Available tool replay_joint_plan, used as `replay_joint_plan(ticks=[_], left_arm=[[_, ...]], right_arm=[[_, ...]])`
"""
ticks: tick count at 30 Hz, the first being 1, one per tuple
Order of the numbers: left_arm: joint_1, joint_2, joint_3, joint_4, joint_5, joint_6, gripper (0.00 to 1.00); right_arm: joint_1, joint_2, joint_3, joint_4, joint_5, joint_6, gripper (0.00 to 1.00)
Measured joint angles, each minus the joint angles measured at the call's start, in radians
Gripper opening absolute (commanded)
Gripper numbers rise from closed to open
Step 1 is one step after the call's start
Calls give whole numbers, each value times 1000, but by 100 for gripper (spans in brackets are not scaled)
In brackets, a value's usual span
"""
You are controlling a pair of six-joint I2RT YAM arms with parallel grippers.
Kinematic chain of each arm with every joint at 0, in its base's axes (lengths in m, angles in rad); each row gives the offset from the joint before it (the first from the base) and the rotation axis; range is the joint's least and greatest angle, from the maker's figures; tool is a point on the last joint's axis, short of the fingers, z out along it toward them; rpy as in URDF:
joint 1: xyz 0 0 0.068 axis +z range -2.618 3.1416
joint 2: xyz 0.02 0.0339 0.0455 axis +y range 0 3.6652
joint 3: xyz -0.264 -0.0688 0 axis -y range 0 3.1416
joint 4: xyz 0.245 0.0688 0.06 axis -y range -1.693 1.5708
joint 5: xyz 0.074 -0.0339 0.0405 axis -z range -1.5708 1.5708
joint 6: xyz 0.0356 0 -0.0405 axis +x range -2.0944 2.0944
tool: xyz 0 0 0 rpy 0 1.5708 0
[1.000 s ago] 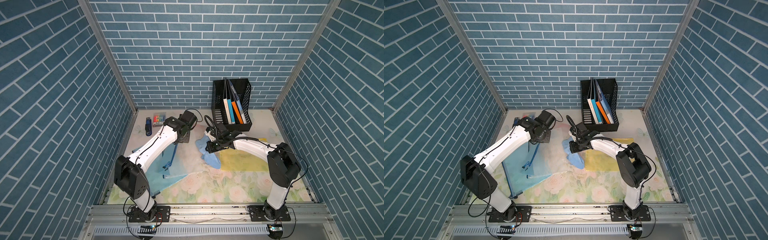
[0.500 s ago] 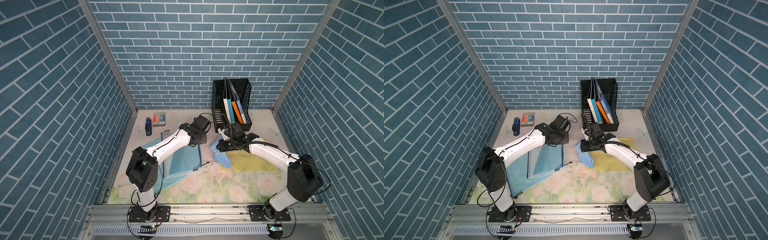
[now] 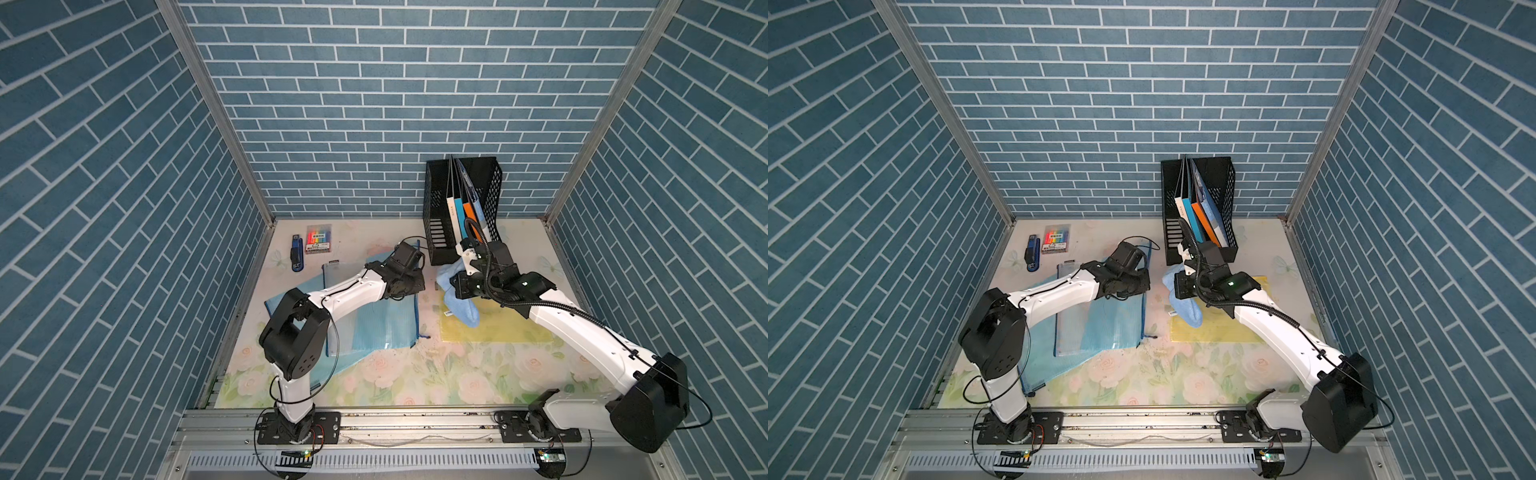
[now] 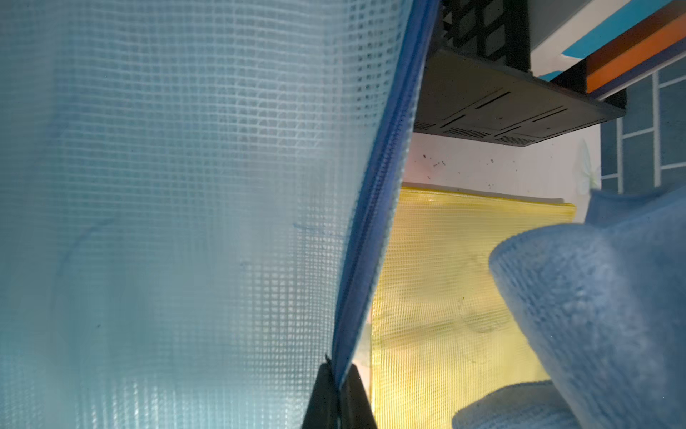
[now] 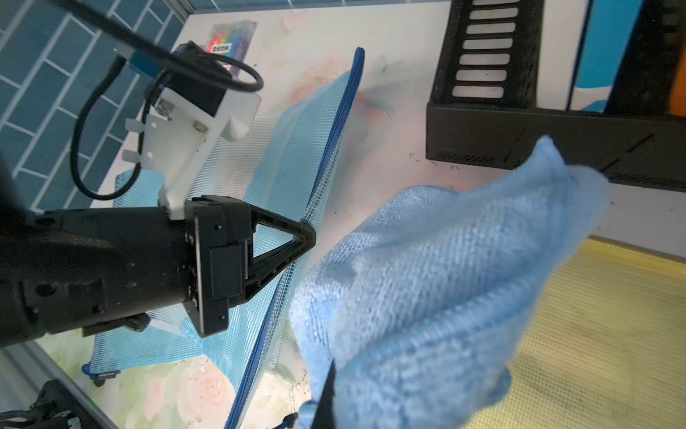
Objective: Wipe the document bag
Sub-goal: Adjust the document bag.
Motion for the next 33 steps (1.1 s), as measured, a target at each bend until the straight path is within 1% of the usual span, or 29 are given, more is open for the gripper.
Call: replay_joint_plan(ticks=[6, 8, 11, 12, 16, 18, 21, 24, 27, 30, 33], left_arm=[[-18, 65, -30, 133, 48, -74, 0], [-19, 72, -63, 184, 61, -103, 3], [-18, 92, -105, 252, 76, -143, 11], [-18, 102, -113, 270, 82, -154, 16], [-19, 135, -127, 325, 103, -186, 28], [-19, 141, -136, 353, 107, -199, 37], [-18, 141, -163, 400, 106, -221, 44], [-16, 135, -195, 434, 106, -230, 58], [-16, 110, -209, 452, 105, -218, 73], [-9, 53, -216, 456, 101, -192, 79], [11, -51, -244, 457, 98, -161, 78]], right_arm=[[-4, -14, 0, -40, 50, -19, 7], [-4, -15, 0, -45, 57, -19, 7], [-4, -15, 0, -56, 63, -25, 7], [-4, -15, 0, -60, 66, -29, 7], [-4, -15, -1, -72, 69, -42, 7], [-4, -15, -2, -75, 70, -45, 7], [-4, -15, -3, -77, 74, -46, 7], [-4, -15, -4, -78, 78, -50, 7], [-4, -15, -4, -80, 82, -63, 7], [-4, -15, -4, -85, 86, -71, 7], [-4, -13, 5, -103, 85, -79, 7]])
